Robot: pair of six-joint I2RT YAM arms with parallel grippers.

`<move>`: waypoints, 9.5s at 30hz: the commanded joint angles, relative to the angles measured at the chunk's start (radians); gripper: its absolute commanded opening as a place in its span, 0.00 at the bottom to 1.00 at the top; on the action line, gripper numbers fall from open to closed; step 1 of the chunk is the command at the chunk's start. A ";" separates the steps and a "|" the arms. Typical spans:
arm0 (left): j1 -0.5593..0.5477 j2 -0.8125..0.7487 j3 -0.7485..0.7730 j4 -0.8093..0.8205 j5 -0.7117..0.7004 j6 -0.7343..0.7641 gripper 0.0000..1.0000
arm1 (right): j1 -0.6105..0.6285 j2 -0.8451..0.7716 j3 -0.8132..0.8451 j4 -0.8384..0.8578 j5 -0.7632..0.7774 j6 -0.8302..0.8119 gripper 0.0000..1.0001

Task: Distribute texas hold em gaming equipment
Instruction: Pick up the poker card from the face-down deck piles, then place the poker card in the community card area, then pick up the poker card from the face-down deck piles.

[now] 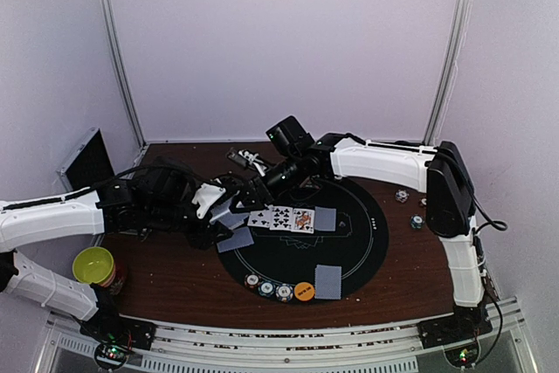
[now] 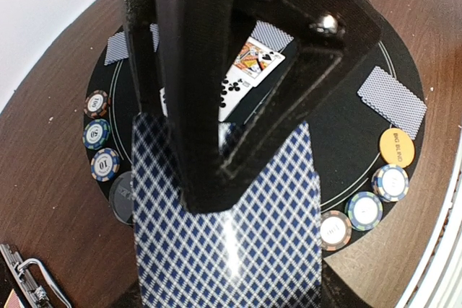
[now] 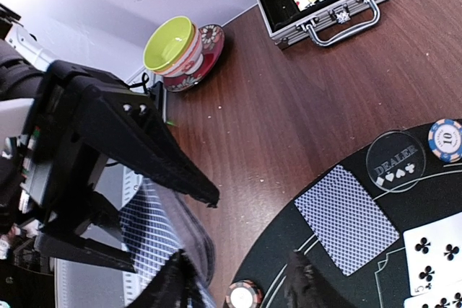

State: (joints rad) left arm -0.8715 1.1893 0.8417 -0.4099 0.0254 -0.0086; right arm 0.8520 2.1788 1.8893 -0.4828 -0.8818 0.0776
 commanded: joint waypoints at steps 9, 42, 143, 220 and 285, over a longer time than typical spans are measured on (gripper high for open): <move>-0.006 -0.021 0.010 0.082 0.024 0.009 0.59 | -0.026 -0.062 0.006 -0.148 -0.072 -0.065 0.21; -0.006 -0.017 0.012 0.082 0.026 0.009 0.59 | -0.300 -0.247 -0.085 -0.568 -0.157 -0.453 0.00; -0.006 -0.002 0.012 0.081 0.016 0.010 0.59 | -0.314 0.132 0.093 -0.729 0.847 -0.865 0.17; -0.297 0.869 0.867 0.132 -0.074 0.033 0.59 | -0.776 -0.587 -0.600 -0.857 -0.412 -0.949 0.99; -0.342 0.785 0.725 0.219 -0.139 0.033 0.98 | -0.555 -0.444 -0.653 -0.659 -0.392 -0.715 0.00</move>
State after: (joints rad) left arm -1.2163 2.0468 1.6279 -0.2478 -0.0868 0.0467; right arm 0.3496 1.7248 1.2236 -1.1191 -1.2579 -0.6292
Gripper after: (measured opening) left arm 0.977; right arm 0.076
